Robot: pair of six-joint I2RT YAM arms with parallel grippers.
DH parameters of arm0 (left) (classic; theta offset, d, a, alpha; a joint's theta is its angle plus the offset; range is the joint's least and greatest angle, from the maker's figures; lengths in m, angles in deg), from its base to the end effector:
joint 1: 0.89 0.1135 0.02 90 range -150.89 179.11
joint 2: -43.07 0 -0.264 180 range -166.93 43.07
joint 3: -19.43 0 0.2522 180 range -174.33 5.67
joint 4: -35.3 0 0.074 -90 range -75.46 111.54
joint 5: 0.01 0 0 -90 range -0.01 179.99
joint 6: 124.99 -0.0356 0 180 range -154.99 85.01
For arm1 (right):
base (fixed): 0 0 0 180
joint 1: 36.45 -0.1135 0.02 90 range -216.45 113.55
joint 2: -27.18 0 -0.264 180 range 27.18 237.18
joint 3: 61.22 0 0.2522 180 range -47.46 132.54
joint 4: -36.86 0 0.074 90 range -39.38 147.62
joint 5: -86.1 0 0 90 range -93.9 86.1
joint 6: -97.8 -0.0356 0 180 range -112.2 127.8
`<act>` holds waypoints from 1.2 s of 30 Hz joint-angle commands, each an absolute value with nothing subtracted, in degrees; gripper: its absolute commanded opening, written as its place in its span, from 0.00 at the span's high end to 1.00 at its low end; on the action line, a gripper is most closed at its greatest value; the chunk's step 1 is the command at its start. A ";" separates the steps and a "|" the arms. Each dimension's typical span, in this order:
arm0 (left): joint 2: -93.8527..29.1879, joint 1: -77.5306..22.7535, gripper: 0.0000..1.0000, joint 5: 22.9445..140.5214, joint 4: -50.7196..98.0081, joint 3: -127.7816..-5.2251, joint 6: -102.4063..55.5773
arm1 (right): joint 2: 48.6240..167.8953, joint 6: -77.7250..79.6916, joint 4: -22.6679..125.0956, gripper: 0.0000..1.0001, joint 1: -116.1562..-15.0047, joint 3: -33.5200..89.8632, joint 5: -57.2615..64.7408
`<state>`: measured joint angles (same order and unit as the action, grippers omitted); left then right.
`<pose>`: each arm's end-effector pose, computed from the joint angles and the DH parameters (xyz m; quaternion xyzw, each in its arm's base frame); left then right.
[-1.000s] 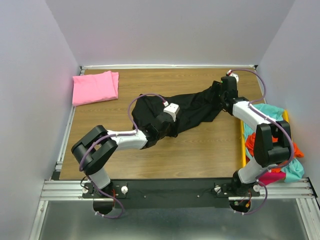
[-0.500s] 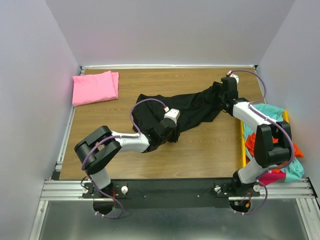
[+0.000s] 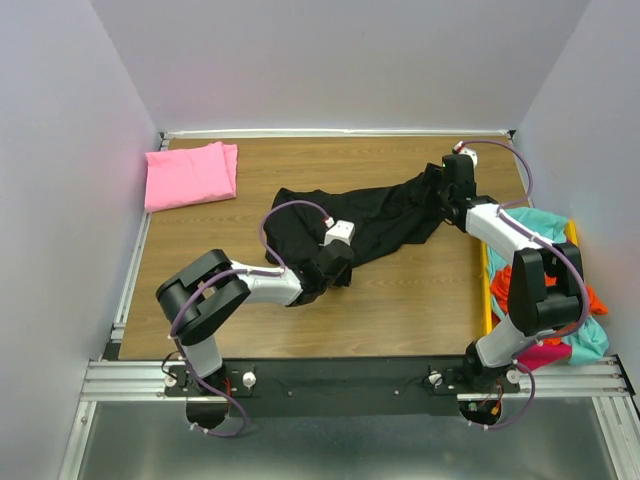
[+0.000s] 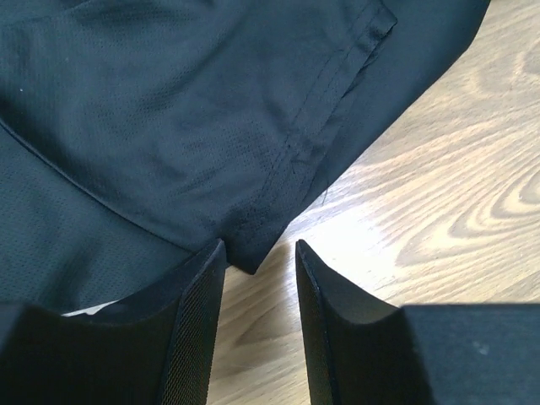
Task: Fold and stack the t-shirts
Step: Flatten the tshirt out
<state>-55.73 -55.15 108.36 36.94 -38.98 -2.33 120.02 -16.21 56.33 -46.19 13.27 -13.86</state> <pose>0.2057 -0.2666 0.1435 0.0990 0.8873 -0.1892 0.4089 0.3545 0.0546 0.2309 0.1490 0.8830 0.0526 0.4419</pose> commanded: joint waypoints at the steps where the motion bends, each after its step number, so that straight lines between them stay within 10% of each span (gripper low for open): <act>1: -57.30 -55.91 0.53 111.87 34.64 -39.86 -1.33 | 119.64 -16.72 56.07 0.20 -46.03 12.65 -15.15; 20: -55.72 -56.70 0.75 116.36 29.63 -41.45 -2.12 | 119.64 -16.37 56.24 0.20 -45.95 12.57 -15.94; 28: -47.99 -56.61 1.00 120.31 29.45 -41.35 -4.23 | 120.78 -16.46 56.24 0.19 -43.66 12.39 -16.21; 36: -44.29 -55.39 1.00 122.16 28.13 -42.32 -5.55 | 125.52 -16.81 56.24 0.19 -42.70 13.97 -12.70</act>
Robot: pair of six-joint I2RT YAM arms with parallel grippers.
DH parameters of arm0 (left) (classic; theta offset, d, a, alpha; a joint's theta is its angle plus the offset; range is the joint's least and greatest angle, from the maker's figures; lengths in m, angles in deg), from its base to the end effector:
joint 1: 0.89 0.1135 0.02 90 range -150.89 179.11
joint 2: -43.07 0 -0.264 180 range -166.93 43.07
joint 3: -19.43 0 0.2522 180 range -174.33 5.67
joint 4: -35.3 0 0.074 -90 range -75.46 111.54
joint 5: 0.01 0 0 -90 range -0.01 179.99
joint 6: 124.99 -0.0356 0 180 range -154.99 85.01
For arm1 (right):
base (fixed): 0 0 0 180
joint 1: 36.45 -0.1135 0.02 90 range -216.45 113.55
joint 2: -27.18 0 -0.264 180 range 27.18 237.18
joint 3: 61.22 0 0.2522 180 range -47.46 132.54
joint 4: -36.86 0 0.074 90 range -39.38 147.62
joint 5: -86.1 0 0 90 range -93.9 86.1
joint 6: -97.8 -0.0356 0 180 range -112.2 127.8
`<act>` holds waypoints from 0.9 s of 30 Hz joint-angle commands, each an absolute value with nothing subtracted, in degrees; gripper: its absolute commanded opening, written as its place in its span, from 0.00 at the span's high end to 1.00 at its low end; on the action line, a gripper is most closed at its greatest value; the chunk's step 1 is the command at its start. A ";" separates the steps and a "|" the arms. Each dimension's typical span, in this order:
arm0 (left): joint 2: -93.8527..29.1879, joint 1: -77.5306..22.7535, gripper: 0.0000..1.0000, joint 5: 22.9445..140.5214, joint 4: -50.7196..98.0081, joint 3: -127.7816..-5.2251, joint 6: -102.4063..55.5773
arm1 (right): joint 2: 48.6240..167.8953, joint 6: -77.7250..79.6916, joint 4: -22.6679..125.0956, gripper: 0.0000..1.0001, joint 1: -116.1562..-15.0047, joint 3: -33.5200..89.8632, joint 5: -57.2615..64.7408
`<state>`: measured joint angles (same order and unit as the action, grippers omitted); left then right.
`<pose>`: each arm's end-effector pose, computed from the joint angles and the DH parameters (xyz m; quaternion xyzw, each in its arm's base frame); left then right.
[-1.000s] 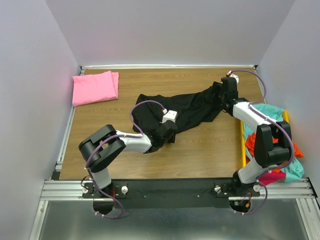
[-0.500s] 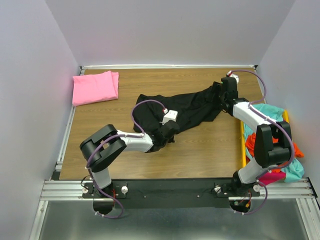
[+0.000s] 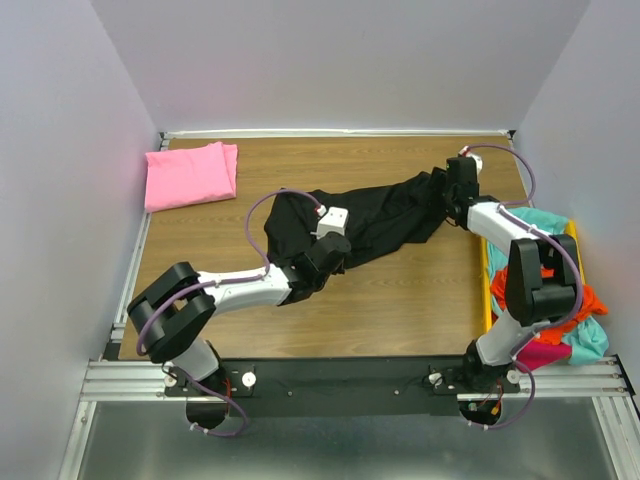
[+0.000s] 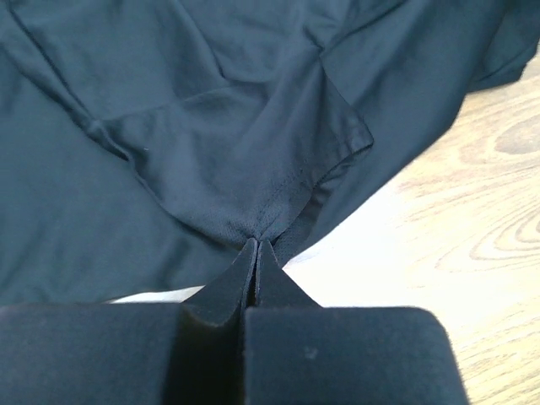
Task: Fold and stack the t-shirts
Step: Flatten the tshirt out
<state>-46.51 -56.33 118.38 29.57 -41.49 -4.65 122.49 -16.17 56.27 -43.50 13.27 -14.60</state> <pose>0.1990 -0.2591 0.1970 0.0747 0.8619 -0.1489 0.4790 0.3614 0.0380 0.2163 0.1717 0.8876 0.0305 0.4263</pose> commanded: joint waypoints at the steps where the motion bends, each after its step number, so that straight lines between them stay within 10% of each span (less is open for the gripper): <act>1: -43.33 -55.03 1.00 122.25 28.05 -42.06 -5.55 | 126.05 -16.90 56.24 0.19 -42.52 14.15 -11.47; 9: -38.14 -51.17 1.00 121.99 28.22 -41.18 -7.75 | 131.06 -16.90 56.16 0.25 -41.82 15.91 -8.74; 14: -33.76 -47.48 1.00 121.72 28.92 -40.92 -10.47 | 129.40 -16.55 56.33 0.43 -41.73 15.56 -7.59; 18: -29.36 -40.11 1.00 120.14 30.33 -40.48 -13.10 | 126.24 -16.02 56.24 0.82 -41.73 14.94 -7.50; 27: -18.55 -29.55 1.00 118.65 30.33 -42.15 -17.76 | 116.93 -14.79 57.82 0.97 -41.73 14.06 -8.91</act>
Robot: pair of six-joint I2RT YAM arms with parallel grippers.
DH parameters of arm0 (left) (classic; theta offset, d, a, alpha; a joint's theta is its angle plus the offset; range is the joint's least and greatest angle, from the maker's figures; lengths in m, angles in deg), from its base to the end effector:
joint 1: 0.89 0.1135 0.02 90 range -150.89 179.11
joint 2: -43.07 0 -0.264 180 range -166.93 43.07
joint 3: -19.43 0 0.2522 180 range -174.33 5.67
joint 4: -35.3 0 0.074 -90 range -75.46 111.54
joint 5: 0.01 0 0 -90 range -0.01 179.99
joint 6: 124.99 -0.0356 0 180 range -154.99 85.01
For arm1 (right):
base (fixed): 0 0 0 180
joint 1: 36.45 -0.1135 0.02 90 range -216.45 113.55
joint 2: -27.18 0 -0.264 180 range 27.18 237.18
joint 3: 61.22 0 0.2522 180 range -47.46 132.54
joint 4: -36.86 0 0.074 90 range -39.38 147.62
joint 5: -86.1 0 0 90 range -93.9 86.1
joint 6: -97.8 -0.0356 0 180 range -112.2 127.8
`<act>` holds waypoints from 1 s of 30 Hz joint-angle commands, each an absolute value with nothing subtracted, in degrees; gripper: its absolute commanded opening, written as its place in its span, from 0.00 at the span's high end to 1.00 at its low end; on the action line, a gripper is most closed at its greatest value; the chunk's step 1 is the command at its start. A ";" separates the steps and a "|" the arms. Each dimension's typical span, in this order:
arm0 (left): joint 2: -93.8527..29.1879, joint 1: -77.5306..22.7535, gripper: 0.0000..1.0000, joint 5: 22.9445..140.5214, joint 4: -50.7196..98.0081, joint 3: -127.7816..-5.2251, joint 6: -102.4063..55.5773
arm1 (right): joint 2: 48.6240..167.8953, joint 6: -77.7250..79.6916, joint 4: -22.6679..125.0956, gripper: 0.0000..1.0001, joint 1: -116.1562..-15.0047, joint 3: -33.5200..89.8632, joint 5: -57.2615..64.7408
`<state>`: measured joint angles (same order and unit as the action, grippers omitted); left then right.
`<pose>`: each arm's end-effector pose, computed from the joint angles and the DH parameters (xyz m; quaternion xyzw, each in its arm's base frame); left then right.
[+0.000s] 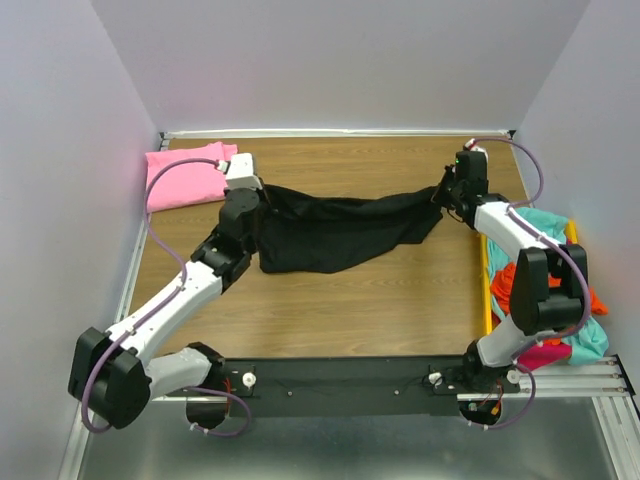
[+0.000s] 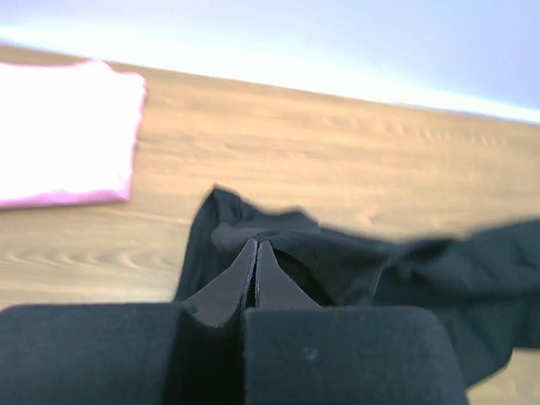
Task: Fold and stack the t-shirts
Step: Flatten the tshirt out
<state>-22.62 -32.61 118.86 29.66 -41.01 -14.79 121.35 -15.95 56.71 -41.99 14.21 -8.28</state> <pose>0.2351 -0.1251 0.3111 -0.0830 0.7588 -0.0972 0.6386 0.3622 0.0324 0.2275 0.1588 0.8864 0.0763 0.4280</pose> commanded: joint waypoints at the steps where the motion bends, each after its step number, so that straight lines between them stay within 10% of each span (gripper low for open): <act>1: -17.75 -27.63 1.00 118.65 30.07 -42.06 -18.03 | 115.96 -14.62 58.09 0.97 -41.81 13.97 -9.61; 10: -9.67 -21.20 1.00 119.26 28.22 -39.95 -18.82 | 105.06 -13.74 60.20 0.96 -41.73 11.60 -10.23; 18: -10.27 -20.93 1.00 115.23 28.83 -36.97 -17.86 | 104.70 -14.00 61.43 0.48 -41.73 8.18 -13.65; 30: -12.39 -20.93 1.00 108.89 32.88 -31.51 -16.27 | 110.05 -16.28 57.57 0.37 -43.04 4.39 0.13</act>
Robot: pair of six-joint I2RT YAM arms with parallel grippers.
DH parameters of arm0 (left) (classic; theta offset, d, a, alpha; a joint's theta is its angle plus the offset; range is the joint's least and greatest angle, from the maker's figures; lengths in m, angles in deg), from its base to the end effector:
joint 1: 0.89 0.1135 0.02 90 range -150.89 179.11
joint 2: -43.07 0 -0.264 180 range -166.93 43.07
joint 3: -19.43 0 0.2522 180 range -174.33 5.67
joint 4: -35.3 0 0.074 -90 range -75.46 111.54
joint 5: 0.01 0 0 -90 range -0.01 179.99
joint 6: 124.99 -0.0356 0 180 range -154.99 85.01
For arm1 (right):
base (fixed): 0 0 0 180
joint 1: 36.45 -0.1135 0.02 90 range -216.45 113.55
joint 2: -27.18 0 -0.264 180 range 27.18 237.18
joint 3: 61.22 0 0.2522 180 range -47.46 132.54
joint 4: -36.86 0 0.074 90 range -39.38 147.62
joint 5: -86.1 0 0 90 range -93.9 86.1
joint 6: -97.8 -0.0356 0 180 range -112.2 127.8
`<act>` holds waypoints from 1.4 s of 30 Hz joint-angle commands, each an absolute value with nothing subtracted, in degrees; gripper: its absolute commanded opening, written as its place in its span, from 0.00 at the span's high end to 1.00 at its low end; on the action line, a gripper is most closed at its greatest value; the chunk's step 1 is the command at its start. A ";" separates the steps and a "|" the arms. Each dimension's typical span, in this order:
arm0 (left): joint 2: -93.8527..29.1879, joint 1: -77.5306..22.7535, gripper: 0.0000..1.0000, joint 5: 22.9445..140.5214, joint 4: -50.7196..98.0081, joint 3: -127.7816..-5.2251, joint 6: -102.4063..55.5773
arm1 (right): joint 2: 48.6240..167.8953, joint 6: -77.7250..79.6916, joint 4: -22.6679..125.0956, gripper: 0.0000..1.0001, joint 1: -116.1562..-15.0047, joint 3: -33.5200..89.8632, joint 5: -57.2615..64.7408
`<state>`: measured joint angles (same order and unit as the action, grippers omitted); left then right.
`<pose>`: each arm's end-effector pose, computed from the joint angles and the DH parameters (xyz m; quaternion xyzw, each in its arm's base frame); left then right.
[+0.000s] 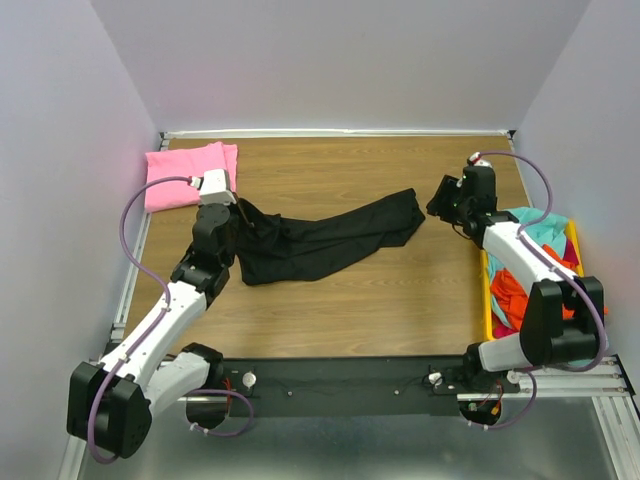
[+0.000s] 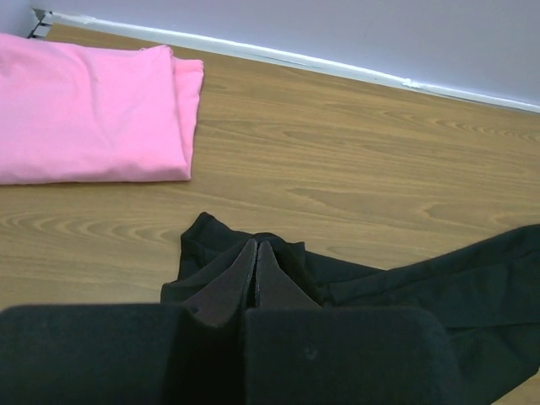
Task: Fold and stack the t-shirts
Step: Flatten the tshirt out
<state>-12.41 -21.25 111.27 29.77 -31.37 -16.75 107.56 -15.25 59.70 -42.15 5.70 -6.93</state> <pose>0.2175 -0.0669 0.2914 -0.1045 0.7561 -0.0746 0.6417 0.3081 0.0289 0.2502 0.1463 0.8799 0.0892 0.4432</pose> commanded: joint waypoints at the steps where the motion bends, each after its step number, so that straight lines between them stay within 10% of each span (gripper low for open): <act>1: -12.47 -20.93 1.00 108.72 32.97 -31.42 -16.36 | 110.67 -16.28 57.04 0.37 -43.83 4.39 1.01; 35: -14.06 -20.93 1.00 110.21 32.44 -32.13 -17.68 | 140.82 -13.56 48.33 0.38 -46.30 22.23 12.09; 42: -14.76 -20.93 1.00 110.47 32.53 -32.39 -17.68 | 140.03 -12.68 48.42 0.57 -46.82 22.06 12.80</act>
<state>-14.14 -21.23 109.72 31.74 -31.37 -17.02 139.99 -13.94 48.82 -46.02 20.87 10.91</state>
